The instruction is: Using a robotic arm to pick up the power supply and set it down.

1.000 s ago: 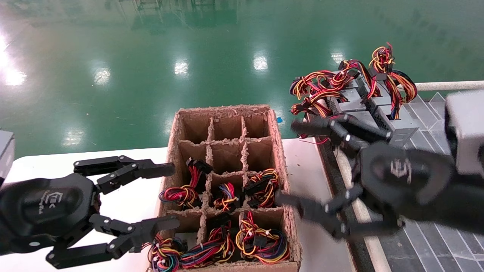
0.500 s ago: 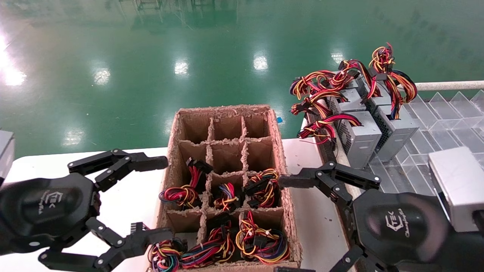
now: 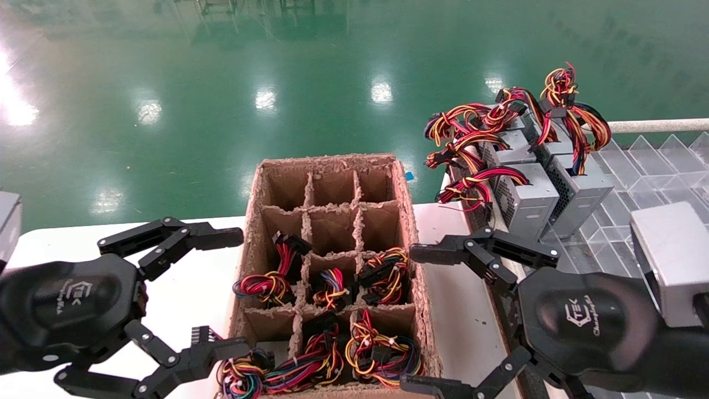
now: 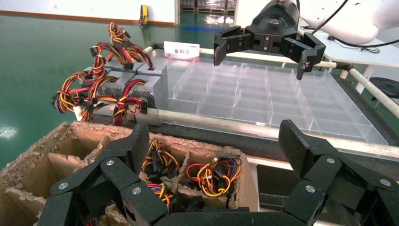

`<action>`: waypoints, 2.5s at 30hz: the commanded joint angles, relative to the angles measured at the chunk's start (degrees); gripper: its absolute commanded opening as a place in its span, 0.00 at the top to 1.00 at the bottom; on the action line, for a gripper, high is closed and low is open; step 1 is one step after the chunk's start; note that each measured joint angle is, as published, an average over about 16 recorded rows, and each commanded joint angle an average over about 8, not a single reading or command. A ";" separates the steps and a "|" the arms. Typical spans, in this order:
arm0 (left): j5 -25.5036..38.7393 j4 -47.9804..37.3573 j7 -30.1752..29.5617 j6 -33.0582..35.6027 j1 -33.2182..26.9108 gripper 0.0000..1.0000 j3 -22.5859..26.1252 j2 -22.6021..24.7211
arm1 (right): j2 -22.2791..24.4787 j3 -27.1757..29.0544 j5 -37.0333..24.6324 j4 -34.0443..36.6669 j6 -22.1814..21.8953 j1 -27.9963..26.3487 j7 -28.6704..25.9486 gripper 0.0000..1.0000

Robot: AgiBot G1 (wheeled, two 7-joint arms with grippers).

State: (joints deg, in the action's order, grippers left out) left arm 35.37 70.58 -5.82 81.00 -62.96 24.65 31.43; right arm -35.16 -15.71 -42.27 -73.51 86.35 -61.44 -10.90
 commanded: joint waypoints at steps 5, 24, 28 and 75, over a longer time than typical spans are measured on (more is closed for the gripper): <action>0.00 0.00 0.00 0.00 0.00 0.00 0.00 0.00 | 0.06 -0.14 0.19 -0.02 -0.31 -0.04 0.07 0.00; 0.00 0.00 0.00 0.00 0.00 0.00 0.00 0.00 | 0.14 -0.28 0.40 -0.06 -0.63 -0.10 0.13 0.00; 0.00 0.00 0.00 0.00 0.00 0.00 0.00 0.00 | 0.15 -0.29 0.41 -0.06 -0.66 -0.11 0.15 0.00; 0.00 0.00 0.00 0.00 0.00 0.00 0.00 0.00 | 0.16 -0.34 0.47 -0.06 -0.74 -0.11 0.18 0.00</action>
State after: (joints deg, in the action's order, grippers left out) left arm 35.37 70.58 -5.82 81.01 -62.96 24.65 31.43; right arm -35.00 -16.05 -41.80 -73.57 85.61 -61.56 -10.72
